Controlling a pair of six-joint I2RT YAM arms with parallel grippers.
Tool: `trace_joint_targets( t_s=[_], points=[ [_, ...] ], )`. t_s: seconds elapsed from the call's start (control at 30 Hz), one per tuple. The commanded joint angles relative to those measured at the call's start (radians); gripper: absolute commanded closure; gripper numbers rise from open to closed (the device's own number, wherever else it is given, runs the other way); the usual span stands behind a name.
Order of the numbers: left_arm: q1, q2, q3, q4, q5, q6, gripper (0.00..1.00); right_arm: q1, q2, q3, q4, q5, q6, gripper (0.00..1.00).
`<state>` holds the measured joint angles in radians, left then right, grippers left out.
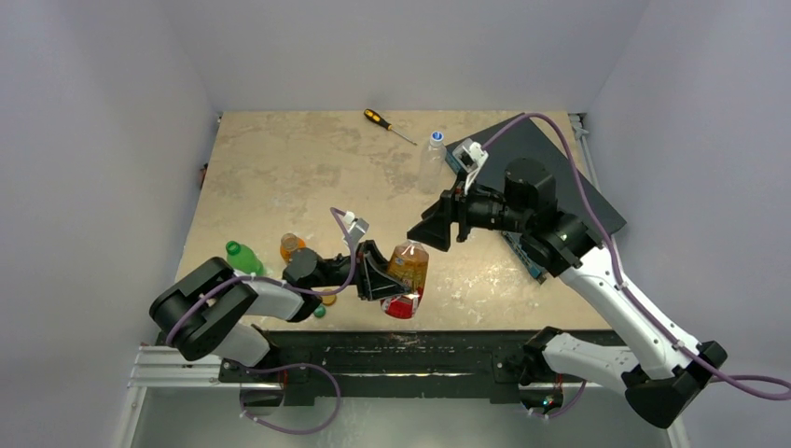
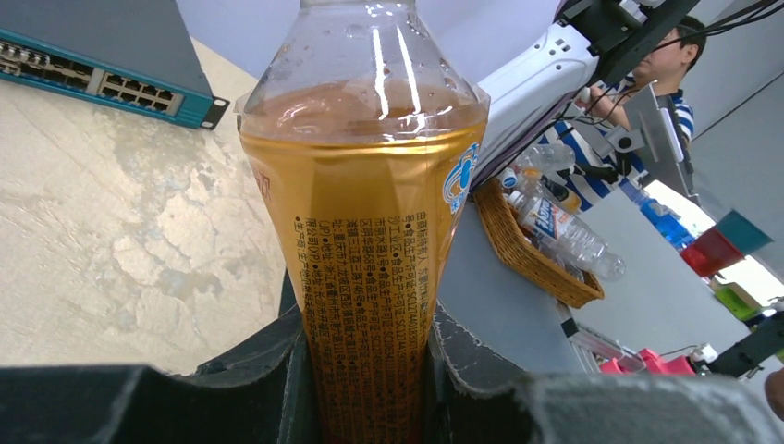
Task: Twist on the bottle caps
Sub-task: Screw the bottle cap onto the plastic bottle.
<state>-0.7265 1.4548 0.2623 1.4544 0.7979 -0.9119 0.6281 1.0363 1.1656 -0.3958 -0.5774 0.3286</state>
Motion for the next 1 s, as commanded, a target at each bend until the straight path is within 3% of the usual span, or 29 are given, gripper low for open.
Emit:
trace_joint_targets(
  t_s=[0.0,0.5,0.67,0.97],
  points=[
    [0.005,-0.034,0.01,0.324,0.026,-0.039,1.0,-0.002,-0.003,-0.023,0.08,0.059,0.021,0.25],
    [0.005,-0.057,0.01,0.324,0.014,-0.041,1.0,-0.01,0.016,-0.189,0.306,-0.069,0.14,0.34],
    [0.006,-0.055,0.01,0.324,0.012,-0.041,1.0,-0.009,0.005,-0.231,0.387,-0.088,0.208,0.43],
    [0.005,-0.045,0.012,0.324,0.009,-0.04,1.0,-0.009,-0.005,-0.26,0.494,-0.094,0.306,0.43]
  ],
)
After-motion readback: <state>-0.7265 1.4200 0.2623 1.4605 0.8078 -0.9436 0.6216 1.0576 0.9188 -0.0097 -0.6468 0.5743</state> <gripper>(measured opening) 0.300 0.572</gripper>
